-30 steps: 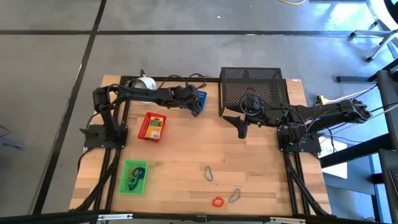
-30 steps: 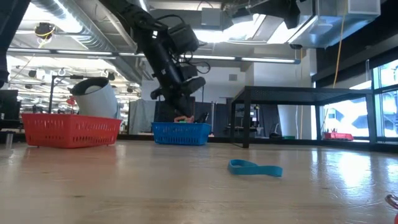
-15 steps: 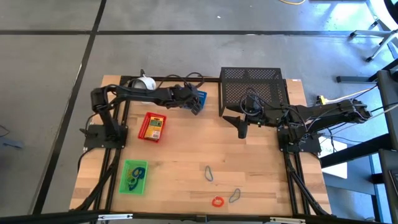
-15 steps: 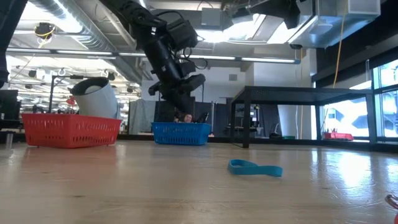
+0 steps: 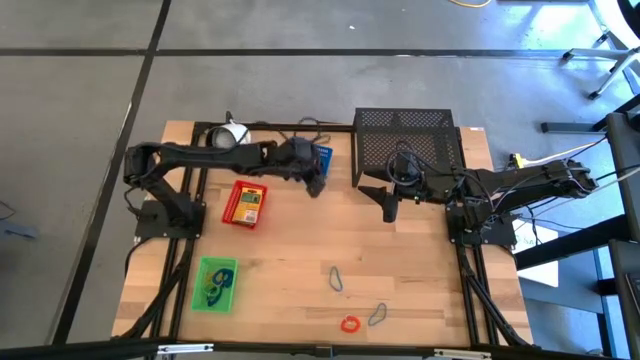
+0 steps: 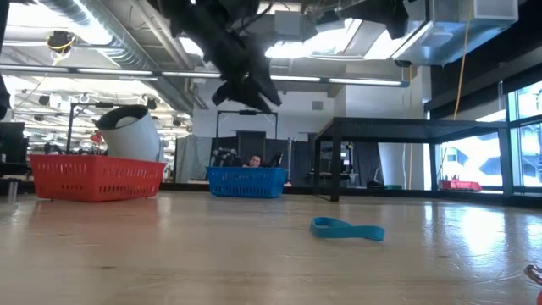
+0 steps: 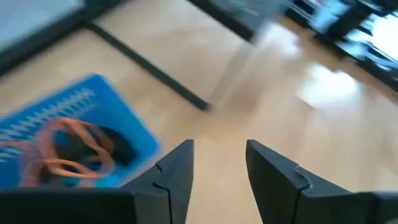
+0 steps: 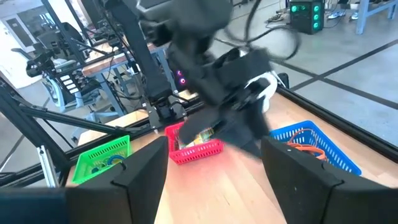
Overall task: Pick & Place Office Desk Supplies
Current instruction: Put the blue rubber band into the blue bin
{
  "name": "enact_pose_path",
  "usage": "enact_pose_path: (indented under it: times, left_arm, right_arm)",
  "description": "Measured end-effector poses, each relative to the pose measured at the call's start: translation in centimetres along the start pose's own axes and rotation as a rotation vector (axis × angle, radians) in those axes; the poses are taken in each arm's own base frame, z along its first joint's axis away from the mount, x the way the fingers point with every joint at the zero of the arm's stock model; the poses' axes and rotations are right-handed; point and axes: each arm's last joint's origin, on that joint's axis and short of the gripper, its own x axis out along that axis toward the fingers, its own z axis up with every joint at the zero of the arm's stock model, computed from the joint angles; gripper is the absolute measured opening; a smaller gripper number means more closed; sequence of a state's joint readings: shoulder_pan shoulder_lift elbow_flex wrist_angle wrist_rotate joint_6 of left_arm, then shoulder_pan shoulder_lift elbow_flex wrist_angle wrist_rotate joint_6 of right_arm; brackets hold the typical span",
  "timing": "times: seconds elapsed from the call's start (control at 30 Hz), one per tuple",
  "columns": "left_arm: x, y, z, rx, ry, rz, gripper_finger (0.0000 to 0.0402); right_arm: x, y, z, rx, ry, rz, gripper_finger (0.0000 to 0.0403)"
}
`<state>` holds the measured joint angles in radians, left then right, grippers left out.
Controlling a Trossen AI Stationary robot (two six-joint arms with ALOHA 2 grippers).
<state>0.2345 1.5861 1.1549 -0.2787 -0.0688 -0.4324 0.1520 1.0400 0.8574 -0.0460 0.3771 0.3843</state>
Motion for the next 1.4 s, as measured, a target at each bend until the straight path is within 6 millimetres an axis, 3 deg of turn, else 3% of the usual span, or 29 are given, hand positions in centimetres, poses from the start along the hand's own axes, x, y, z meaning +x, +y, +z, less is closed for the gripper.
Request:
enact_pose_path:
  times: [0.3,0.6,0.83,1.07,1.23,1.4]
  left_arm:
    - [-1.3,-6.8,-3.7,0.07,0.07,-0.163,0.0141]
    - [-3.1,-12.3,-8.0,0.116,0.085,-0.225,0.0141]
    - [-3.2,-16.5,-12.1,0.254,0.069,-0.313,0.0141]
    - [-1.1,-19.4,-16.4,0.439,0.047,-0.41,0.0141]
    - [1.4,-20.1,-18.2,0.472,0.023,-0.459,0.0141]
    - [3.9,-20.2,-19.8,0.508,0.03,-0.513,0.0141]
  right_arm:
    - [0.0,0.3,-0.1,0.001,0.036,0.093,0.0258]
    - [-0.1,0.5,-0.2,0.027,0.075,0.18,0.0258]
    - [-0.9,0.9,-2.8,0.072,0.467,0.436,0.0258]
    - [-3.3,1.1,-6.5,-0.125,0.811,0.355,0.0258]
    - [-4.5,1.5,-7.6,-0.242,0.871,0.303,0.0258]
    - [-5.1,2.1,-7.9,-0.238,0.869,0.284,0.0258]
